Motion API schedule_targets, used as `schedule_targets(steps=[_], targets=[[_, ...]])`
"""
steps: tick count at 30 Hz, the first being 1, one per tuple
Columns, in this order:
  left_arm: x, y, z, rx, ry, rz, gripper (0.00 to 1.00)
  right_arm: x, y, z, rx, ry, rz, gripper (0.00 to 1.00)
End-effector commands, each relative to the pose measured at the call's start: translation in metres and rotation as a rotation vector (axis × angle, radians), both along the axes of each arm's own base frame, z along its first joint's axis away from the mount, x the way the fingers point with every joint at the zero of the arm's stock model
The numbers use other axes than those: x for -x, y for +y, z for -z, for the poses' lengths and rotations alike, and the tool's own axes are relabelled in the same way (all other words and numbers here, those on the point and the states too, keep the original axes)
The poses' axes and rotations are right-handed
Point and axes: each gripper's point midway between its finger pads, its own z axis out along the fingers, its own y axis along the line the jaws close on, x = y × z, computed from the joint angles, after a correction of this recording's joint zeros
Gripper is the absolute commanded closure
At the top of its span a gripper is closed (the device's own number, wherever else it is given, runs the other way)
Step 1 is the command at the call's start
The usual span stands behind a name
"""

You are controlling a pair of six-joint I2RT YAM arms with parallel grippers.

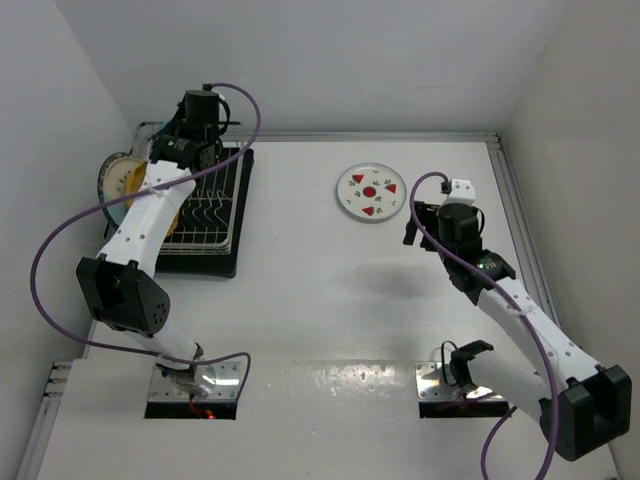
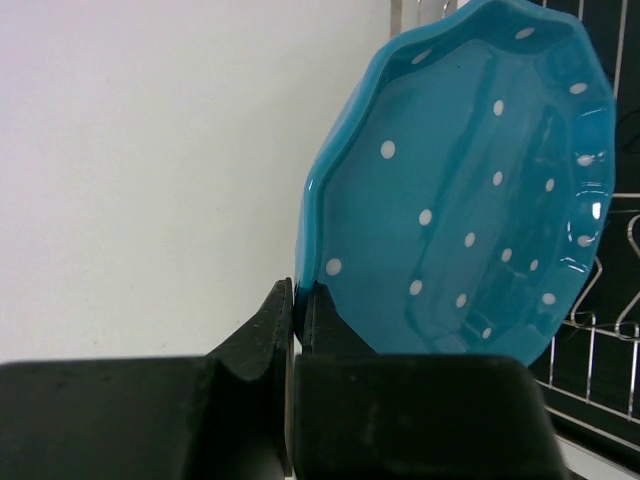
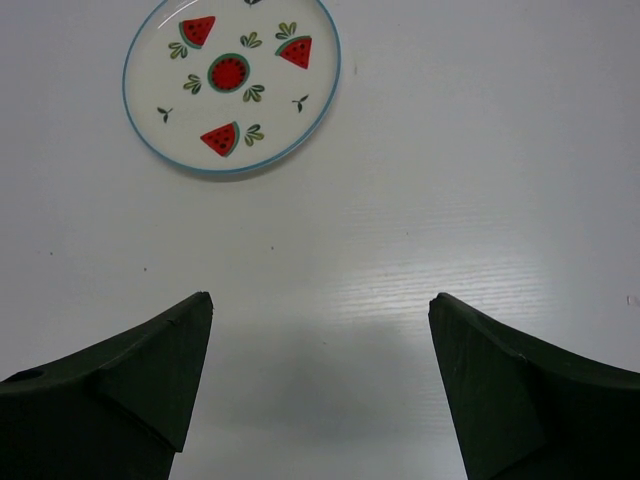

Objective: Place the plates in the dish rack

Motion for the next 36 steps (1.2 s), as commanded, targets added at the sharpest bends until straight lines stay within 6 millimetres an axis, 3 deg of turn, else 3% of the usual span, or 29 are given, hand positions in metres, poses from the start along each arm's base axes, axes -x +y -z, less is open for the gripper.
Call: schedule_targets(steps=[1,11,16,25,29,36], targets=[[0.024,0.027,-0.071,-0.037,-0.28,-0.151,1.0,-0.008,0.006,-0.021,-0.011,-0.044,-0.014,0.12],[0.035,0.046,-0.07,-0.053,-0.29,-0.215,1.0,-0.009,0.004,-0.023,0.016,-0.055,-0.022,0.12],[0.04,0.054,-0.052,-0.079,-0.239,-0.228,1.0,-0.011,0.006,-0.022,0.016,-0.057,-0.029,0.12],[0.051,0.063,-0.039,-0.088,-0.208,-0.249,1.0,-0.014,0.005,-0.022,0.02,-0.066,-0.028,0.12],[0.051,0.067,-0.026,-0.084,-0.188,-0.26,1.0,-0.012,0.004,-0.022,0.021,-0.069,-0.029,0.12],[0.055,0.063,0.015,-0.039,-0.107,-0.245,1.0,-0.009,0.002,-0.019,0.032,-0.071,-0.028,0.12]])
